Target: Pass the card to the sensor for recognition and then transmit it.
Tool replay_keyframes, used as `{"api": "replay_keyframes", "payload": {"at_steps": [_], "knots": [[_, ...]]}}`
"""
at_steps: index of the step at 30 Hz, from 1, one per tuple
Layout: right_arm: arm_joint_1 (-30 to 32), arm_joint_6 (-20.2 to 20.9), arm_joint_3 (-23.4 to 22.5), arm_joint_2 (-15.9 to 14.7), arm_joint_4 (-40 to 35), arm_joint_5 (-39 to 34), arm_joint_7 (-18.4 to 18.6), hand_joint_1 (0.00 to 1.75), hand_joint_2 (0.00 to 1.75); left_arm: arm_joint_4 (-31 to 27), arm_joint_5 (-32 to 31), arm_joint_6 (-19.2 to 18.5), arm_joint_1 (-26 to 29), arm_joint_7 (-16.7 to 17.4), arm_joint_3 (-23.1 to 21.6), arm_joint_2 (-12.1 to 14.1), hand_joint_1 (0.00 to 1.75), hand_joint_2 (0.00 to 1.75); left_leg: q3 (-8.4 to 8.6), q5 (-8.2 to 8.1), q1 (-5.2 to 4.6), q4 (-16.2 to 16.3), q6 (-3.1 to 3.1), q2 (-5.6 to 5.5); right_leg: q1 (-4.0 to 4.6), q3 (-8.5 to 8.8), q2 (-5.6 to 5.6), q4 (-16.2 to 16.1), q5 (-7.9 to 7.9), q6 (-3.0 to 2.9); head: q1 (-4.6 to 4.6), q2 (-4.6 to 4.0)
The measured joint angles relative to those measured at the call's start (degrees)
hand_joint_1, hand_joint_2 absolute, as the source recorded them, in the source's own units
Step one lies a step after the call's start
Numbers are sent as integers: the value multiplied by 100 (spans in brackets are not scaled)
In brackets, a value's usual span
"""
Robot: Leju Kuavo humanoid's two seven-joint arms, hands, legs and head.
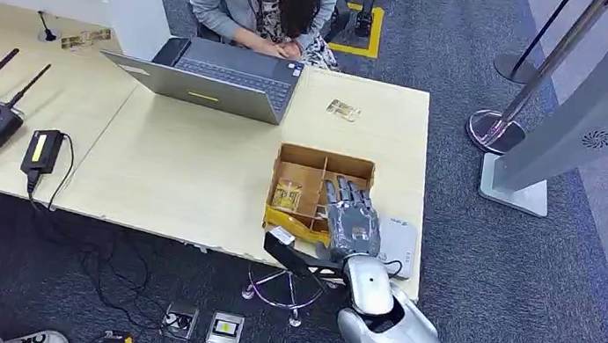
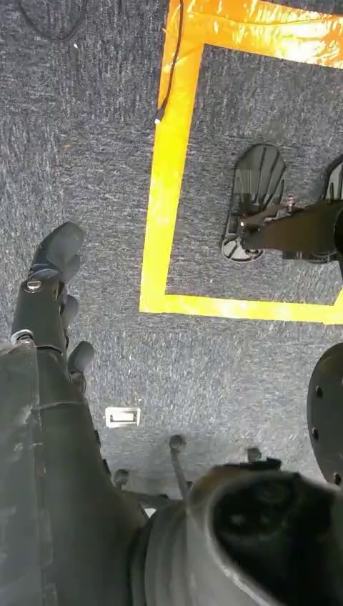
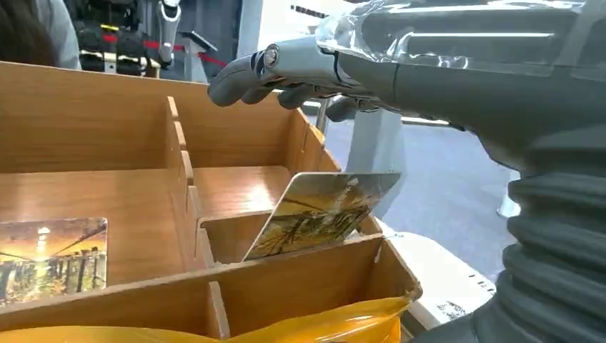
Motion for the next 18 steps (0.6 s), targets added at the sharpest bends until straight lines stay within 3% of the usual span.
{"api": "replay_keyframes", "payload": {"at_steps": [3,4,5,18], "knots": [[0,-9,0,-2,7,15,2,0,175,0,-4,4,0,4,0,0,0,0,0,0,0,0,0,0,0,0,0,0,0,0,0,0],[0,-9,0,-2,7,17,4,168,175,0,-6,7,0,13,0,2,0,0,1,0,0,0,0,0,0,0,0,0,0,0,0,0],[1,-9,0,-2,7,18,7,175,175,0,-7,9,0,24,0,0,0,0,1,0,0,0,0,0,0,0,1,0,0,0,0,0],[1,-9,0,-24,7,24,-31,175,175,0,-7,24,-1,44,0,0,0,0,1,0,0,0,0,0,0,-1,1,0,0,0,0,0]]}}
